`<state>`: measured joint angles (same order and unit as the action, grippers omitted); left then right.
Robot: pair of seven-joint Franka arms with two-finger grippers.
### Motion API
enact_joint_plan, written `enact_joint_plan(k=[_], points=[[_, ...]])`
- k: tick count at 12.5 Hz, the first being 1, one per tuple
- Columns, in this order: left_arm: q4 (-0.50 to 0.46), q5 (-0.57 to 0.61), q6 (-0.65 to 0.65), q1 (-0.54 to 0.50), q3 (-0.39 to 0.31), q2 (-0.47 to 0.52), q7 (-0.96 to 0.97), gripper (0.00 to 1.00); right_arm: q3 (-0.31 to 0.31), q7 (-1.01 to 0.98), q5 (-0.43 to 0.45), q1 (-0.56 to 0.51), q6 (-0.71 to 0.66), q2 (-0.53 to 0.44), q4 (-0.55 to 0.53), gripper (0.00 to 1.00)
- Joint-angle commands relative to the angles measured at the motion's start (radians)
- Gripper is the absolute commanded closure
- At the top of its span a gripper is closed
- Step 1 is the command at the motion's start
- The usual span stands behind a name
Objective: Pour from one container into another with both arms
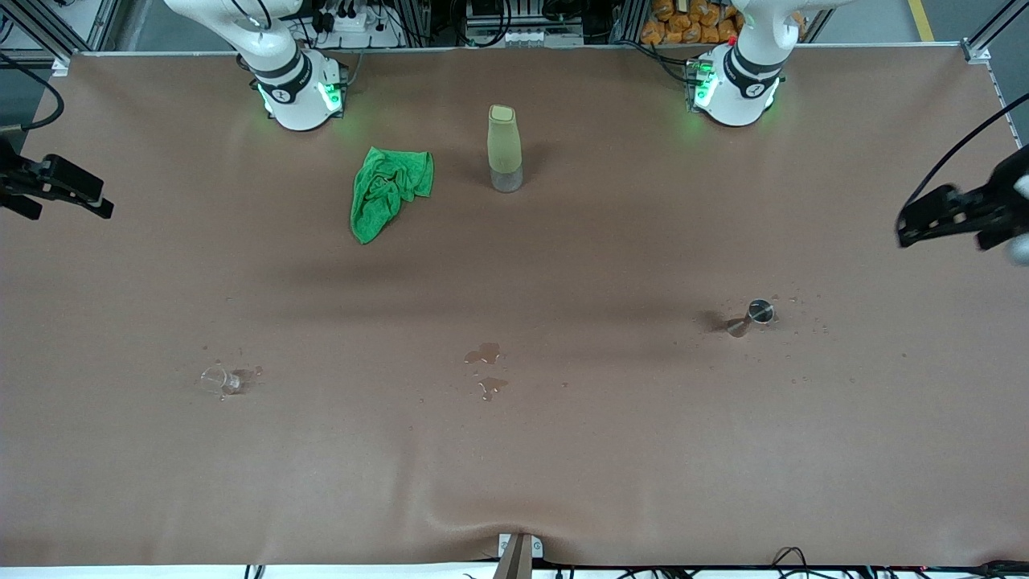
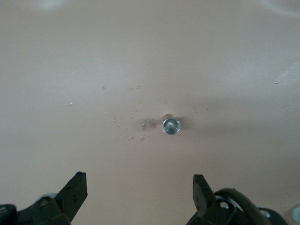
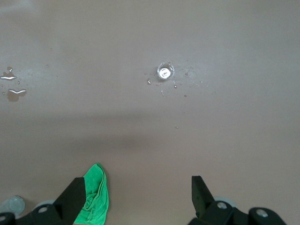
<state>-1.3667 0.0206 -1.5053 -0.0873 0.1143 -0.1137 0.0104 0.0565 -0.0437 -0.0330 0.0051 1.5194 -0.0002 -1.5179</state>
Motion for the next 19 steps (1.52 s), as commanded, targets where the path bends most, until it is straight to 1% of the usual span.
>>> enact_joint_plan(k=[1,3,5,10,12,17,19], points=[[-0.106,0.027,-0.010,-0.006,-0.042,0.071,-0.012,0.00,0.005,0.025,0.007,0.018,0.007,-0.018,-0.016,0.00],[-0.109,0.025,0.003,-0.006,-0.048,0.100,-0.018,0.00,0.005,0.024,0.008,0.018,0.002,-0.020,-0.016,0.00],[-0.109,0.025,0.045,-0.005,-0.050,0.126,-0.003,0.00,0.008,0.016,0.009,0.010,-0.002,-0.020,-0.019,0.00],[-0.126,0.013,0.043,-0.008,-0.051,0.198,-0.004,0.00,0.011,0.013,0.009,0.007,-0.002,-0.018,-0.021,0.00],[-0.130,0.010,0.040,-0.008,-0.051,0.201,-0.003,0.00,0.011,0.013,0.009,0.009,-0.001,-0.018,-0.021,0.00],[-0.198,0.009,0.019,-0.008,-0.051,0.226,0.028,0.00,0.011,0.011,0.009,0.009,0.004,-0.018,-0.021,0.00],[-0.236,0.006,-0.024,-0.008,-0.055,0.247,0.036,0.00,0.011,0.011,0.009,0.009,0.002,-0.017,-0.021,0.00]])
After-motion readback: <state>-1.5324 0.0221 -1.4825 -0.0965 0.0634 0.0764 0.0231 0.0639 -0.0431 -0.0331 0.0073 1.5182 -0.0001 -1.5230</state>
